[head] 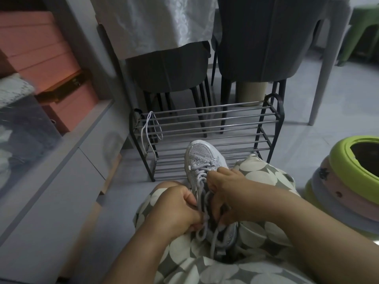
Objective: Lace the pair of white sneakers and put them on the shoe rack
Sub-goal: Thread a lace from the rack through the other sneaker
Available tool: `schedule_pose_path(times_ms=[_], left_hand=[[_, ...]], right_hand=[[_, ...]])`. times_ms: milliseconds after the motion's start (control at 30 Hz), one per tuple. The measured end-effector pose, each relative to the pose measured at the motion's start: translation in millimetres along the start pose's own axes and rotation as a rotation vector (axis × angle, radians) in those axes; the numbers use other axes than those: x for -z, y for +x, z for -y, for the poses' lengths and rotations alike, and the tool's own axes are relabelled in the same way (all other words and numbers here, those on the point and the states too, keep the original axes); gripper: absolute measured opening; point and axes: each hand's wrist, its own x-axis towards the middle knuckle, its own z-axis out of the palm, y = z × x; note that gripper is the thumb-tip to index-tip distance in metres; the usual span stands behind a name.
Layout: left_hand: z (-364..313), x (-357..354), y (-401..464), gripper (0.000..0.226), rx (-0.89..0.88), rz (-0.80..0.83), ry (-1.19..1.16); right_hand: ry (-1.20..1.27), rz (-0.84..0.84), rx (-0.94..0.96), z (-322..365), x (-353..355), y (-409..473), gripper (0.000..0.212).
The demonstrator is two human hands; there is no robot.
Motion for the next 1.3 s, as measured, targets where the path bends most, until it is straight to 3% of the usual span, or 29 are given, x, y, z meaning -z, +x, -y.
schedule_pose_path(times_ms=[133,267,467,567,700,867,900,1000,1133,1200,1300], left_hand=[[0.3,0.8,-2.5,0.024,0.048,0.08,0.096],[-0.3,1.9,-5.7,0.031,0.102,0.185,0.095],[-2.9,-6.7,-6.8,0.025,-0.013,0.014,-0.091],[-2.2,-11.1,-8.1,0.019,-0.08,0.028,0.024],[-0.3,-14.5,-3.2,0.014,-0.229,0.148,0.377],[-6.3,-1.1,5.1,0.04,-0.157,0.361,0.268],[-7.0,0.8,4.5,0.039,-0.156,0.392,0.263],[-7.8,0.4,1.3,0.008,-0.148,0.456,0.244],[-8.5,-0.9,0.9,0.01,-0.151,0.433,0.314],[-7.9,-3.2,0.3,0.009,-0.155,0.393,0.373],[-8.6,-8.9,-0.3,0.012,-0.213,0.266,0.423]], right_hand=[[-0.116,0.014,0.02,2.5,-1.7,2.4,0.023],[-0.039,0.027,0.032,-1.1,-4.0,4.1,0.025],[0.204,-0.083,0.044,-17.4,-1.3,5.0,0.021],[0.201,-0.152,0.048,-27.1,-1.2,1.2,0.016],[0.163,-0.214,0.024,-30.6,-2.1,1.8,0.012],[0.21,-0.221,0.007,-31.7,-2.3,0.9,0.018],[0.218,-0.217,0.001,-31.9,-2.0,0.5,0.021],[0.242,-0.183,-0.028,-32.2,-1.5,0.7,0.031],[0.332,-0.138,-0.06,-28.8,2.2,-1.4,0.042],[0.379,-0.116,-0.108,-25.5,5.3,-4.5,0.037],[0.419,-0.098,-0.161,-23.1,10.4,-7.9,0.057]])
